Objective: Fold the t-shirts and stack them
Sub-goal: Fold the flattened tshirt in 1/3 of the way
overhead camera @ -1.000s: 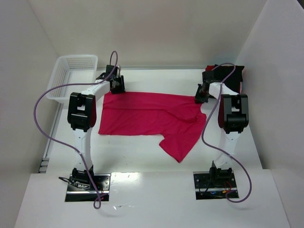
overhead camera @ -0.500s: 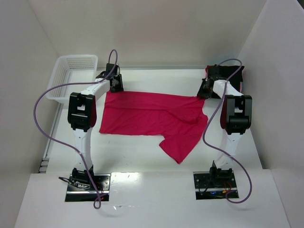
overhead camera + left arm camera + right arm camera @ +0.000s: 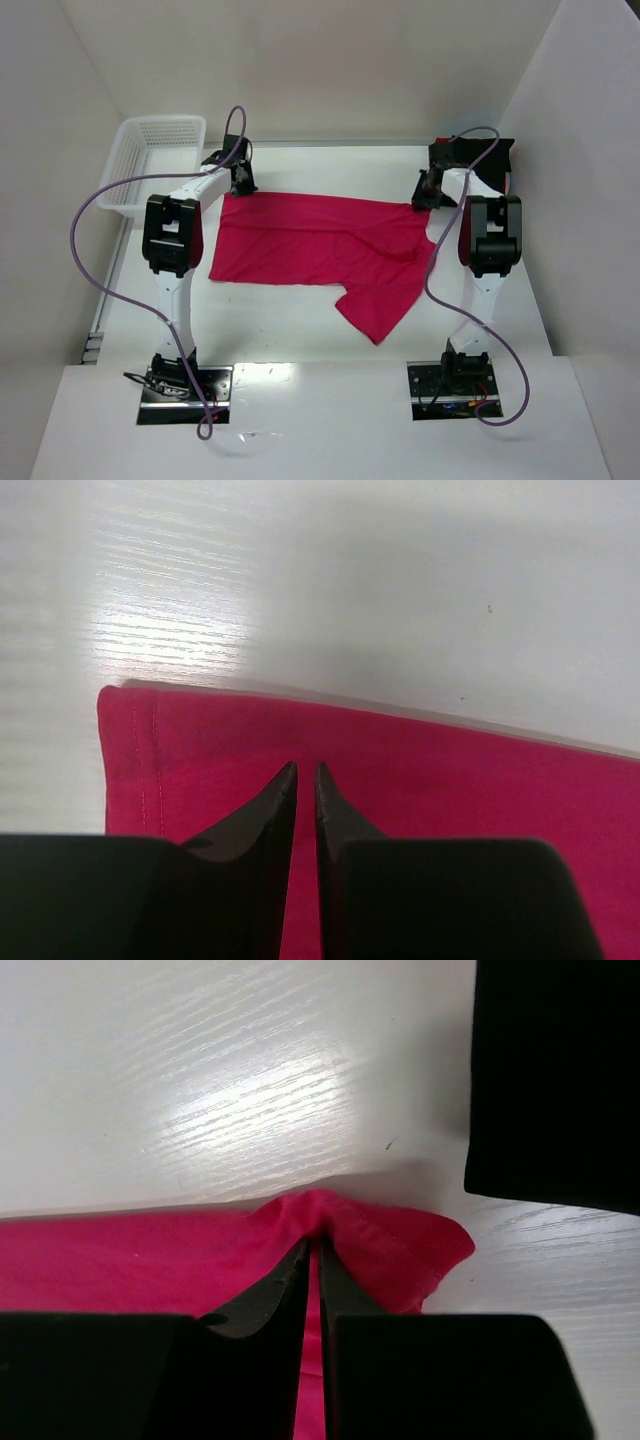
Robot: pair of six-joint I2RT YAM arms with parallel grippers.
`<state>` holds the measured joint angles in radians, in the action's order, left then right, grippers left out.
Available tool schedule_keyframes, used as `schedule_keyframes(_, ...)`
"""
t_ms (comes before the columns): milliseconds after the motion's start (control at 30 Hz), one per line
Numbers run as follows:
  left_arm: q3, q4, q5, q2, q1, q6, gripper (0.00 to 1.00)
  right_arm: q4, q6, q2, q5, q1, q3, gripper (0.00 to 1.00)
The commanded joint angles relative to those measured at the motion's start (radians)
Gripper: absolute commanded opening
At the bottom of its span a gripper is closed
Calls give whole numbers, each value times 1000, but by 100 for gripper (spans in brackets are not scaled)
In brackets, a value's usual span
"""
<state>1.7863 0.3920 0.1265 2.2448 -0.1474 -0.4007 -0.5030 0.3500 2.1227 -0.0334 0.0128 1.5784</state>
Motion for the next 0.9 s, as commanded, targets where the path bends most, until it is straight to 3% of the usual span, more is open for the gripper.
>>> schedule_keyframes(0, 21, 7, 19, 12, 3, -24, 19, 1, -6, -9, 44, -26, 23, 11)
schedule_keyframes(300, 30, 45, 38, 30, 3, -24, 1, -43, -45, 36, 116, -49, 43, 9)
schedule_keyframes(867, 148, 105, 28, 118, 3, -6, 0, -104, -45, 218, 125, -73, 319, 7)
